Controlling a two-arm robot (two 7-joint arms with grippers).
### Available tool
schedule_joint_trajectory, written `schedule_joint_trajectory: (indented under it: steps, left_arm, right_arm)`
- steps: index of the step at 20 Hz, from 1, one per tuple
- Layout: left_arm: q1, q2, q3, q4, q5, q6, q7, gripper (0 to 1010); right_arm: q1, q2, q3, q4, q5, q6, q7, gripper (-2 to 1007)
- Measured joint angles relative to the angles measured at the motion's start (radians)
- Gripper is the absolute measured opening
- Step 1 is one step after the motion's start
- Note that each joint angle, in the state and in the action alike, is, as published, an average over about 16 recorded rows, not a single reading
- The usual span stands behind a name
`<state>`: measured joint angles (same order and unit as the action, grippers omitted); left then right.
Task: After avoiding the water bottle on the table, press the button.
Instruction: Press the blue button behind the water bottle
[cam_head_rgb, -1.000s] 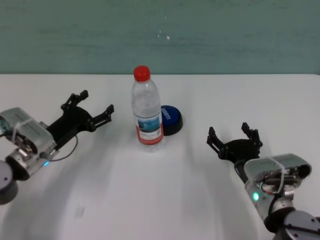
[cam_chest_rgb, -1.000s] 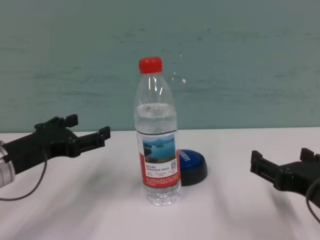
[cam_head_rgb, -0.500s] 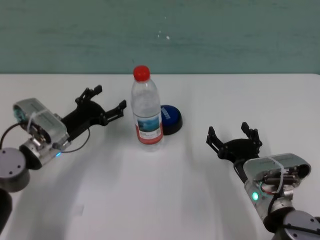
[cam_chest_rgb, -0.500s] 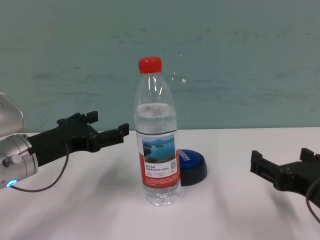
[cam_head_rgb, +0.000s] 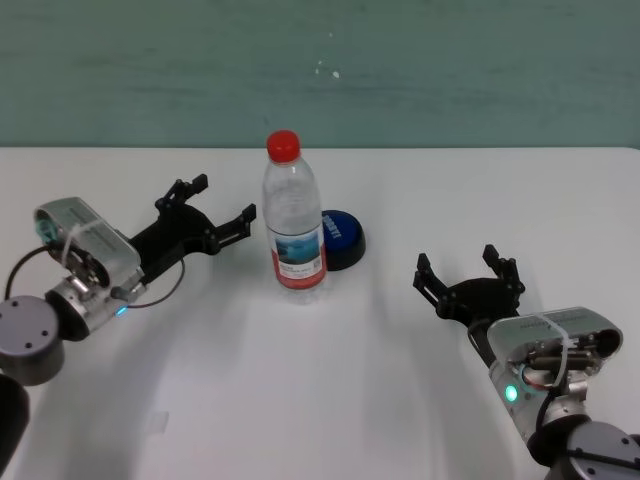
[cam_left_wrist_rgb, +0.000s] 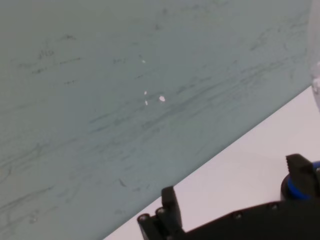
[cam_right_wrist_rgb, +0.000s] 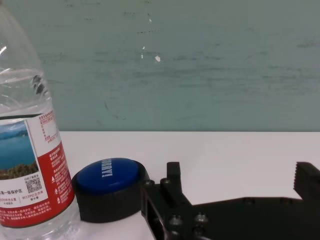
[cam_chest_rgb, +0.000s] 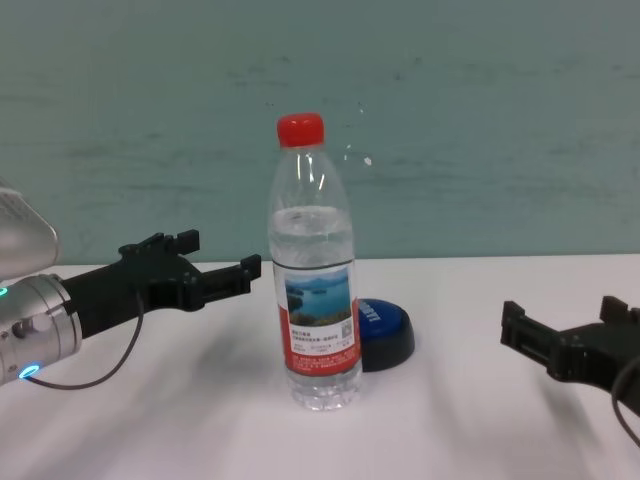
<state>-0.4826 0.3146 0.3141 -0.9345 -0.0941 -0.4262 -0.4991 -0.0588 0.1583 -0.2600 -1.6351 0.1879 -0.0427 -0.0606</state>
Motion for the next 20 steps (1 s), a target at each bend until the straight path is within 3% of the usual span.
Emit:
schedule_joint_trajectory:
  steps: [11, 16, 20]
  left_arm:
    - [0.025, 0.009, -0.012, -0.03, 0.0, 0.01, 0.026, 1000]
    - [0.085, 0.034, -0.043, -0.1, -0.006, 0.025, 0.054, 1000]
    - [0.165, 0.065, -0.08, -0.195, -0.013, 0.045, 0.081, 1000]
  right_arm:
    - [0.0, 0.0, 0.0, 0.0, 0.0, 0.0, 0.0, 1004]
    - [0.0, 0.0, 0.0, 0.0, 0.0, 0.0, 0.0, 1004]
    - [0.0, 0.0, 0.0, 0.0, 0.0, 0.0, 0.0, 1004]
